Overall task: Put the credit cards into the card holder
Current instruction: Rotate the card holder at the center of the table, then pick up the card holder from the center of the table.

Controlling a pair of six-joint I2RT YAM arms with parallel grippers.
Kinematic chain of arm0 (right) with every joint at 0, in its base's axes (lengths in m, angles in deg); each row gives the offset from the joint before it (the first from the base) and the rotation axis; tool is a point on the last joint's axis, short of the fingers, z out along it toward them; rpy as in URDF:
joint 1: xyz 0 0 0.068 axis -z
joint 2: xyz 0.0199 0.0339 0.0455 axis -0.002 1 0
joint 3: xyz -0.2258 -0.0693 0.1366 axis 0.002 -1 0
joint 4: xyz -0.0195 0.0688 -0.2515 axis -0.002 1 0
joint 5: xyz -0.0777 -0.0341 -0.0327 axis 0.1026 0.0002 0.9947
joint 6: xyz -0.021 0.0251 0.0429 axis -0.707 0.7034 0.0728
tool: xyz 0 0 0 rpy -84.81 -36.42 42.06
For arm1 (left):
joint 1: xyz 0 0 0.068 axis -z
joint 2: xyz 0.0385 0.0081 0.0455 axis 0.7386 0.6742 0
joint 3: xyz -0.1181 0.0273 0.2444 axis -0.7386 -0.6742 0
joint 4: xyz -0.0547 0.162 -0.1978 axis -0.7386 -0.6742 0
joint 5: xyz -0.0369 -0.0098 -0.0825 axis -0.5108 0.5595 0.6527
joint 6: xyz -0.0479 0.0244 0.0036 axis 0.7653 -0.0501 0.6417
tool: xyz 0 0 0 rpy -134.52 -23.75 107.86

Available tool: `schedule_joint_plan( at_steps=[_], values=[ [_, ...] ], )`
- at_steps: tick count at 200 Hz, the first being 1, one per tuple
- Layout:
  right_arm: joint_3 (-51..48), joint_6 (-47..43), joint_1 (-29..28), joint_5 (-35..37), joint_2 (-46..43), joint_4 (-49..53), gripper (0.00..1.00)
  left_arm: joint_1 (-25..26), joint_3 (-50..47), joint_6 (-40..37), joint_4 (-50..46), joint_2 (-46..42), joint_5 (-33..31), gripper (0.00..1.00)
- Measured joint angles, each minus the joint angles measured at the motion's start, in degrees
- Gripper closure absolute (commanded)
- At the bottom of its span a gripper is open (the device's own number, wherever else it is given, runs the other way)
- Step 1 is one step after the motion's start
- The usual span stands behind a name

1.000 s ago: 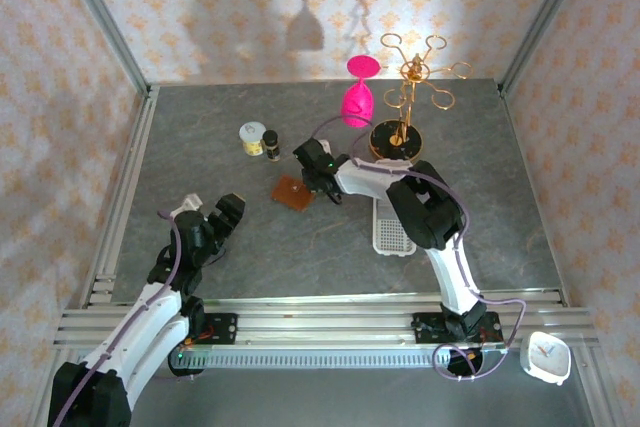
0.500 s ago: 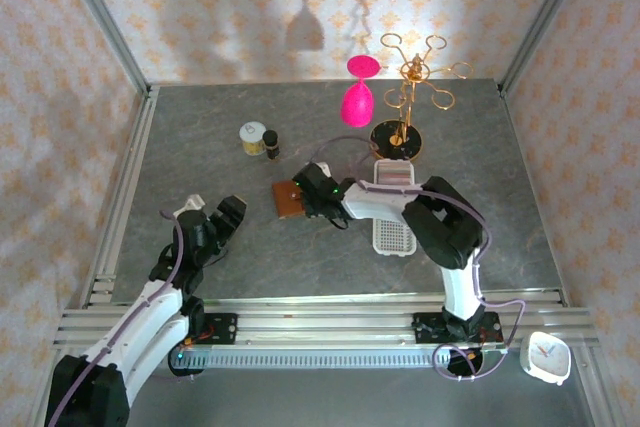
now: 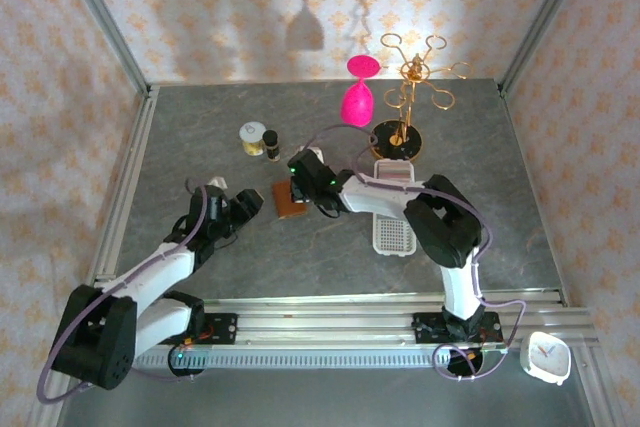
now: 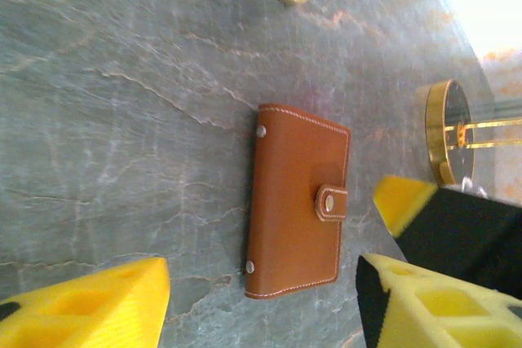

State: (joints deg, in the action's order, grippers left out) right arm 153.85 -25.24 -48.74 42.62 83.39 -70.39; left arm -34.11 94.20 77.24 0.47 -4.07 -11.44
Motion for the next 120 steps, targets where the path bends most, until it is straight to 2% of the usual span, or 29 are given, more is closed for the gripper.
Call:
schedule_joint_plan(
  at_steps=[58,120],
  values=[
    [0.5,1.1,1.4,-0.7,3.4,-0.4,1.00,2.5,1.3,0.3,5.4,7.0,0.2,0.45],
    [-5.2,3.8,1.6,-1.1,2.2,-7.2,1.00,4.9,2.6,0.7,11.2,15.1,0.3,0.50]
  ],
)
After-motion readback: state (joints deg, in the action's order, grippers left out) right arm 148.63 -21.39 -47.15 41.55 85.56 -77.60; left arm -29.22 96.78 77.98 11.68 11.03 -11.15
